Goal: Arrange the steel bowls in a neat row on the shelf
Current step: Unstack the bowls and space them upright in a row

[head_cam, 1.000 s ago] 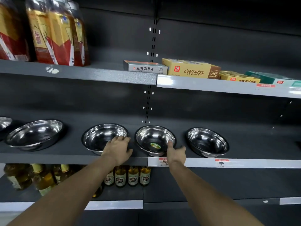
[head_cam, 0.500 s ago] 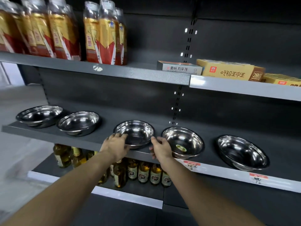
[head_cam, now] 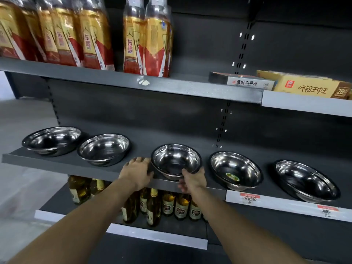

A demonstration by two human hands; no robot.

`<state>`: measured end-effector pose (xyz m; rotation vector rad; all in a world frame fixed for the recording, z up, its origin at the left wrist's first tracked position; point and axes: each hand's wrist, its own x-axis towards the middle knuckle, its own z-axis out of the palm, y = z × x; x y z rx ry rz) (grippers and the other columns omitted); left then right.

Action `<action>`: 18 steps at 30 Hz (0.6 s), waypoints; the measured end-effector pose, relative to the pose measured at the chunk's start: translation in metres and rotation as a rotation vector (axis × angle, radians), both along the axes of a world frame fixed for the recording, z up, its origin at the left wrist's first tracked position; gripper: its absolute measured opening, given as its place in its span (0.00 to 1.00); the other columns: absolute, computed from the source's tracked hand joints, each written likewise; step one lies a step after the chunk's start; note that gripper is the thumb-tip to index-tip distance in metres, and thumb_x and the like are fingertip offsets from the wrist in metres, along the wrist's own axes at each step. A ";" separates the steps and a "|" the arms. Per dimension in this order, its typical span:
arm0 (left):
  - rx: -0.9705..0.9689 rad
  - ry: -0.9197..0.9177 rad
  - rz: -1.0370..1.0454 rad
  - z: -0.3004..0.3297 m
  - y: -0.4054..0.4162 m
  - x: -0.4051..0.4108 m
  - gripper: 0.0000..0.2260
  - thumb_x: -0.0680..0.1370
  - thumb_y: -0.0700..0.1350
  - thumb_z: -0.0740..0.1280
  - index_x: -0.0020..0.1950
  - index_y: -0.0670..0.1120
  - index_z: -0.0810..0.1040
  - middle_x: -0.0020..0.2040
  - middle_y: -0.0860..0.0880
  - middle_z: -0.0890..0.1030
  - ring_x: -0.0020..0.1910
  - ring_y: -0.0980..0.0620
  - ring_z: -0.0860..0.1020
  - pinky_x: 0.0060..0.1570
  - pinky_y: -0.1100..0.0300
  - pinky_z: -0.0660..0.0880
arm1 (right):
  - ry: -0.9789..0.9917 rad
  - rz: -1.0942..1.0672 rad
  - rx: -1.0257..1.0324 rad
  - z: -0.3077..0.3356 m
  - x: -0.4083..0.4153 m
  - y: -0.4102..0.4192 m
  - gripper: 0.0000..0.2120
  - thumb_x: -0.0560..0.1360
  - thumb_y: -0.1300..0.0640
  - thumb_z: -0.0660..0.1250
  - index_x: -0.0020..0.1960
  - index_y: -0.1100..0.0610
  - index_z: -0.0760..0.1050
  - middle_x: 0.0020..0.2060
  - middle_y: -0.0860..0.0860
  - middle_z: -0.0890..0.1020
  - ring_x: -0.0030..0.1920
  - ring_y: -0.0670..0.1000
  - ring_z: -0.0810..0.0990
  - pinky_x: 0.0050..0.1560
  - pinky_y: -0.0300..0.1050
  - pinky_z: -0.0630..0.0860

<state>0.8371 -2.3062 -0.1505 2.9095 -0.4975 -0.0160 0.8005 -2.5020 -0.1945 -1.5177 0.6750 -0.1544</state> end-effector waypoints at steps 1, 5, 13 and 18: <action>0.006 -0.001 -0.021 0.000 0.005 0.007 0.25 0.80 0.55 0.61 0.76 0.51 0.63 0.73 0.46 0.68 0.73 0.45 0.65 0.71 0.49 0.64 | -0.003 -0.042 -0.003 -0.001 0.003 0.004 0.35 0.78 0.57 0.68 0.78 0.48 0.52 0.48 0.61 0.84 0.24 0.51 0.81 0.22 0.38 0.74; 0.025 -0.015 -0.112 -0.002 0.022 0.030 0.27 0.80 0.56 0.60 0.77 0.49 0.62 0.73 0.46 0.68 0.73 0.45 0.65 0.71 0.50 0.63 | -0.019 -0.189 -0.037 -0.004 0.012 0.020 0.31 0.78 0.60 0.65 0.77 0.53 0.57 0.53 0.62 0.82 0.26 0.51 0.79 0.21 0.37 0.74; 0.019 -0.006 -0.224 -0.007 0.046 0.046 0.29 0.80 0.56 0.60 0.78 0.49 0.60 0.74 0.46 0.67 0.74 0.45 0.64 0.73 0.50 0.62 | 0.044 -0.301 -0.114 -0.001 0.012 0.030 0.28 0.77 0.61 0.66 0.75 0.55 0.62 0.38 0.54 0.82 0.23 0.48 0.79 0.28 0.40 0.77; 0.019 -0.005 -0.230 -0.004 0.055 0.045 0.28 0.80 0.56 0.60 0.78 0.49 0.60 0.74 0.46 0.67 0.74 0.45 0.63 0.73 0.50 0.62 | 0.016 -0.321 -0.076 -0.002 0.009 0.031 0.29 0.77 0.63 0.67 0.75 0.54 0.62 0.37 0.53 0.82 0.24 0.48 0.78 0.29 0.41 0.77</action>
